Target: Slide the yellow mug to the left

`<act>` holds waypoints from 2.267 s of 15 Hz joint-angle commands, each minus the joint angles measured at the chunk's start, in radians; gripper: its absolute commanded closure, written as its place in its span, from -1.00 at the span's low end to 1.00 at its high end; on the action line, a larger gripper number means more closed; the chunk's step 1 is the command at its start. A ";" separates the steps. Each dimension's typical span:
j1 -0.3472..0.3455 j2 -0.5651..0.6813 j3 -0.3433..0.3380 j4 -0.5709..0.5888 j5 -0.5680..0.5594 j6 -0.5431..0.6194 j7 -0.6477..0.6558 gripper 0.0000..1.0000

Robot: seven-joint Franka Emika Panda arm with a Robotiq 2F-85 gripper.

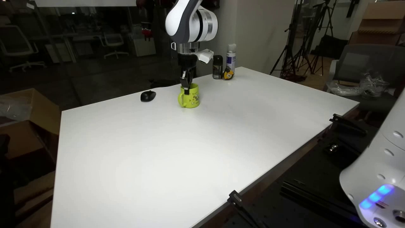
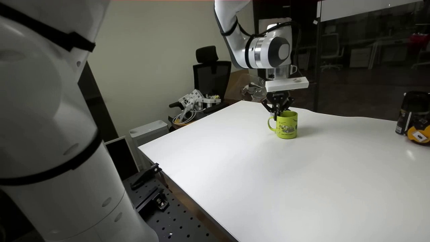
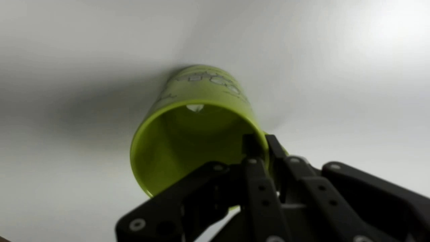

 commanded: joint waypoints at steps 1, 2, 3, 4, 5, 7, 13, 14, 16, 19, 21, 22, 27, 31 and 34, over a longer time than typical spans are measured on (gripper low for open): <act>0.062 0.005 -0.004 0.003 -0.037 -0.043 0.051 0.95; 0.074 0.005 -0.001 0.003 -0.042 -0.047 0.055 0.95; 0.086 0.009 0.002 0.004 -0.046 -0.046 0.058 0.95; 0.095 0.013 0.005 0.006 -0.050 -0.046 0.057 0.95; 0.103 0.016 0.009 0.008 -0.054 -0.047 0.054 0.95; 0.116 0.022 0.015 0.012 -0.056 -0.043 0.048 0.95; 0.124 0.021 0.035 0.009 -0.043 -0.029 0.039 0.49; 0.124 0.022 0.037 0.008 -0.042 -0.030 0.039 0.27; 0.124 0.033 0.043 0.007 -0.042 -0.032 0.039 0.01; 0.129 0.040 0.043 -0.001 -0.047 -0.025 0.049 -0.40; 0.131 0.039 0.041 -0.004 -0.050 -0.026 0.053 -0.68; 0.134 0.036 0.038 -0.007 -0.054 -0.024 0.057 -0.80; 0.146 0.001 0.024 -0.024 -0.074 -0.011 0.075 -1.00; 0.168 -0.065 0.006 -0.056 -0.120 0.014 0.116 -1.00; 0.189 -0.125 -0.005 -0.084 -0.163 0.023 0.158 -1.00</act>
